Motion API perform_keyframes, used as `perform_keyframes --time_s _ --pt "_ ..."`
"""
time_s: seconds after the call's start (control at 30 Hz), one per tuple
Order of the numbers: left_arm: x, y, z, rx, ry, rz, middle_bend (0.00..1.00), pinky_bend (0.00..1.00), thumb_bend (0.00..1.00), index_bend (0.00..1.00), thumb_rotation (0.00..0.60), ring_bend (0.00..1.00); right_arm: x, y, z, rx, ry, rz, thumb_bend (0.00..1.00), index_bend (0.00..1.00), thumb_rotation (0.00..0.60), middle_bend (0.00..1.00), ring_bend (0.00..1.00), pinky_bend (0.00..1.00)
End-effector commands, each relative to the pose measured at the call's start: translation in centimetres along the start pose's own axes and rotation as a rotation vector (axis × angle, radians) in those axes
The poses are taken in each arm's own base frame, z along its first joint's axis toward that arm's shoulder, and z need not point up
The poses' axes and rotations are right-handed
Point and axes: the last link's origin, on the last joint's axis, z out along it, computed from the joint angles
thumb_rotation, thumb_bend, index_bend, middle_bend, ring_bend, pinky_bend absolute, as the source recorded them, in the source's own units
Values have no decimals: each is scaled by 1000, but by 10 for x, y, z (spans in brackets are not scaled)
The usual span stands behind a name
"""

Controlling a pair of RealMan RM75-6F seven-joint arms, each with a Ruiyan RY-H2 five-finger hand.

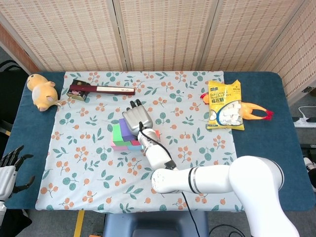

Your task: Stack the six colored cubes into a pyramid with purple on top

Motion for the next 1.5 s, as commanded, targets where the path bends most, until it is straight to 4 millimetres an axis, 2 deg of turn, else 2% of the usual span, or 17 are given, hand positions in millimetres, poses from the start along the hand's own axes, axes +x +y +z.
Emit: perform_keyframes --time_s 0.03,0.23,0.3,0.4,0.47,0.57,0.73,1.0,1.2,1.5 --pt "0 0 0 1 0 -1 0 82 334 232 600 0 0 -1 1 -3 0 -3 0 496 600 231 0 0" --pt "-1 -2 0 5 0 -2 0 82 333 232 600 0 0 -4 3 -3 3 1 0 411 600 231 0 0" --pt "-1 -2 -1 6 0 -3 0 81 333 232 600 0 -1 -5 4 -3 3 -1 0 329 600 231 0 0" --pt "-1 -3 -1 7 1 -3 0 82 333 232 600 0 -1 -6 4 1 0 3 0 153 600 230 0 0" --pt "-1 -3 -1 7 1 -4 0 82 333 232 600 0 -1 -6 4 3 -2 5 0 75 600 230 0 0" --pt "-1 -3 -1 7 1 -4 0 81 333 232 600 0 -1 -6 4 5 -4 7 0 9 600 229 0 0" --pt "-1 -4 -2 8 1 -6 0 81 332 232 600 0 2 -6 1 23 -9 32 0 0 600 229 0 0" --pt "-1 -5 -2 9 0 -7 0 81 330 232 600 0 9 13 -5 111 0 -7 0 5 600 218 0 0" --pt "-1 -4 -3 10 -1 -4 0 81 330 232 600 0 4 23 -1 152 6 -58 0 66 600 217 0 0" --pt "-1 -6 -4 20 -3 -4 0 77 331 232 600 0 0 25 3 182 13 -71 0 135 600 217 0 0"
